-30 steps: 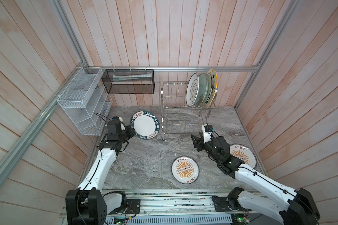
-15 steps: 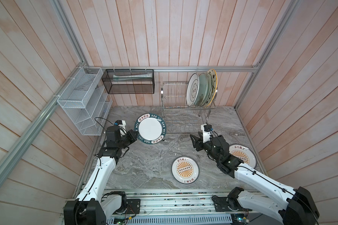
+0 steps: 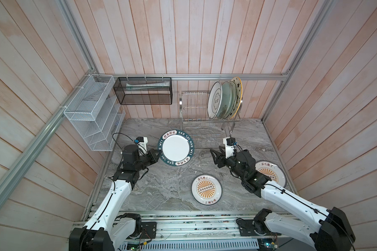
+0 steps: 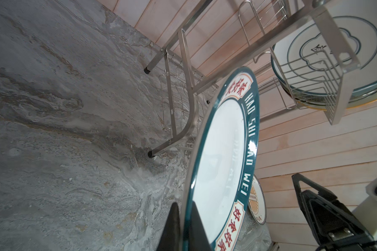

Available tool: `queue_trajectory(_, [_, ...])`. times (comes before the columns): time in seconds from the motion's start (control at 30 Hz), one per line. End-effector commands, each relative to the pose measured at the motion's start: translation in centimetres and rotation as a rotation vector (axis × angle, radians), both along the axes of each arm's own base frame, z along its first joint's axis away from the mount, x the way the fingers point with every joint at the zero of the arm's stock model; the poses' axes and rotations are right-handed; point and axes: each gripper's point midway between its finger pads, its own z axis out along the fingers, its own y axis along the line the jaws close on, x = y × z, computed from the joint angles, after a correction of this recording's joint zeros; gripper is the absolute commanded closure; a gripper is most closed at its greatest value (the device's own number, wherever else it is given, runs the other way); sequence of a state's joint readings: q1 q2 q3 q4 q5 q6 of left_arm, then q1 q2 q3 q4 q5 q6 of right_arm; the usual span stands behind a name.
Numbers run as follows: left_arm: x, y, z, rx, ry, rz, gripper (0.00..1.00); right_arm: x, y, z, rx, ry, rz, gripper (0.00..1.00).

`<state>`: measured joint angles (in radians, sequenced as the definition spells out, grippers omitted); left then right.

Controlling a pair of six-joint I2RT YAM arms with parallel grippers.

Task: Load plates into a dish rack
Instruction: Pick up the plate from the top-center of the table.

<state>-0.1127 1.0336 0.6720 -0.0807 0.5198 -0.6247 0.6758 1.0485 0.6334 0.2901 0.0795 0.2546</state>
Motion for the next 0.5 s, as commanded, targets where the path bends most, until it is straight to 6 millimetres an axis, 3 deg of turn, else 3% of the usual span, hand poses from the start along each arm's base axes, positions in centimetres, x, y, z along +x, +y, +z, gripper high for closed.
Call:
queue_trajectory(0.0, [0.0,-1.1,3.0,-0.033,-0.132,-0.036,1.00,-0.1,0.7,1.5,0.050,-0.003,0.039,0.40])
queue_trajectory(0.2, [-0.9,-1.9,4.0,-0.054,-0.194,-0.057,1.00,-0.2,1.1,1.7,0.110,0.025,0.098,0.37])
queue_trajectory(0.47, [-1.1,-2.6,3.9,-0.064,-0.193,-0.084,1.00,-0.6,2.1,2.0,0.189,0.059,0.178,0.35])
